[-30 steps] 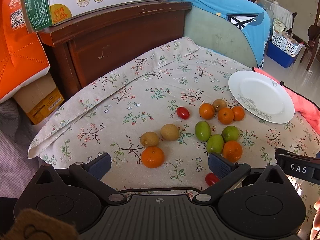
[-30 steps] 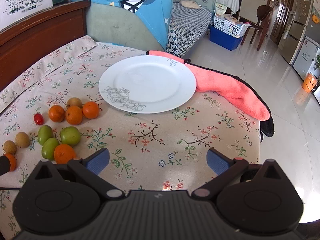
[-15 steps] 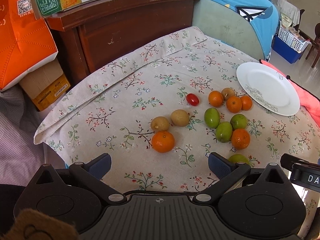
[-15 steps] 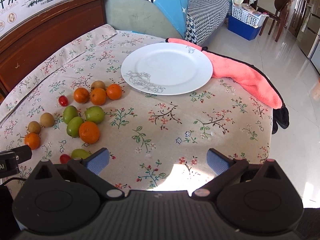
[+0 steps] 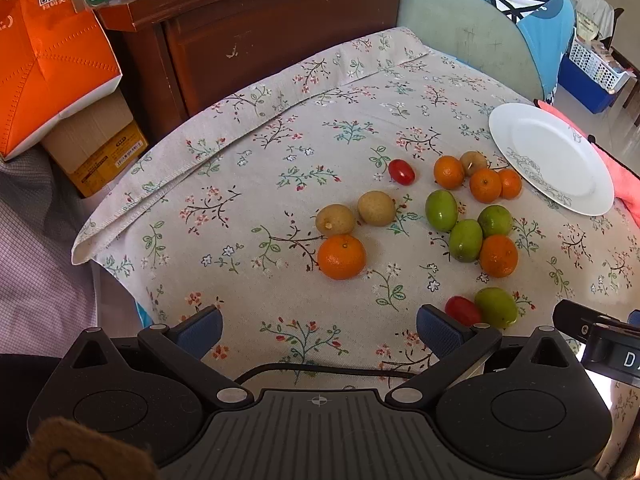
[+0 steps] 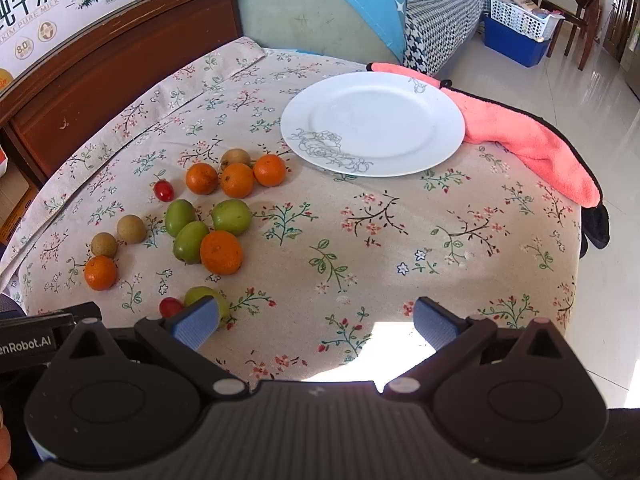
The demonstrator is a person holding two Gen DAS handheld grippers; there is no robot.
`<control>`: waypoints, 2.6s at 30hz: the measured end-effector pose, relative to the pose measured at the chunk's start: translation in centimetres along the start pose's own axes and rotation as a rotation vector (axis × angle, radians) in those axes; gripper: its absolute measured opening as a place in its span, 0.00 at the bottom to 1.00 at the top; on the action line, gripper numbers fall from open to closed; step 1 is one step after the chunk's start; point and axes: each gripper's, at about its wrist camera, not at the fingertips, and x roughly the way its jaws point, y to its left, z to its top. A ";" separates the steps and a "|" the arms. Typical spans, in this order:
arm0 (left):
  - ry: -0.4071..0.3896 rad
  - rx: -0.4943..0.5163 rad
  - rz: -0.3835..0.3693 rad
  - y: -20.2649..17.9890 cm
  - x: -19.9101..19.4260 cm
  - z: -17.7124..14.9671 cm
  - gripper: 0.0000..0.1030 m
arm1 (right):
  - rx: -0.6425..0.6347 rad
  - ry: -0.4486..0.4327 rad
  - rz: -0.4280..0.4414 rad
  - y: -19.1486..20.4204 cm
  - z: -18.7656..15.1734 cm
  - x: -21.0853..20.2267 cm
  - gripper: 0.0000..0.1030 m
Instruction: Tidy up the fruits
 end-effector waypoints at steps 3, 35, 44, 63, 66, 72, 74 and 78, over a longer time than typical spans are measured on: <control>0.010 0.004 0.007 -0.1 0.2 0.0 1.00 | -0.001 0.009 0.002 0.2 0.0 0.2 0.99; 0.048 0.018 0.033 -1.1 1.2 -0.8 1.00 | -0.079 0.045 -0.068 1.6 -0.3 1.8 0.99; 0.047 0.020 0.035 -1.0 1.2 -0.8 1.00 | -0.088 0.039 -0.074 1.6 -0.3 1.8 0.99; 0.046 0.020 0.037 -1.0 1.3 -0.8 1.00 | -0.090 0.036 -0.075 1.7 -0.3 1.8 0.99; 0.045 0.022 0.039 -0.9 1.3 -0.7 1.00 | -0.092 0.036 -0.077 1.8 -0.4 1.9 0.99; 0.035 0.018 0.037 -0.7 1.1 -0.8 1.00 | -0.090 0.029 -0.074 1.9 -0.5 1.9 0.99; 0.030 0.016 0.034 -0.8 1.0 -0.8 1.00 | -0.091 0.021 -0.070 1.9 -0.5 1.8 0.99; 0.025 0.011 0.019 -0.7 0.8 -0.7 1.00 | -0.085 0.013 -0.060 1.7 -0.3 1.5 0.99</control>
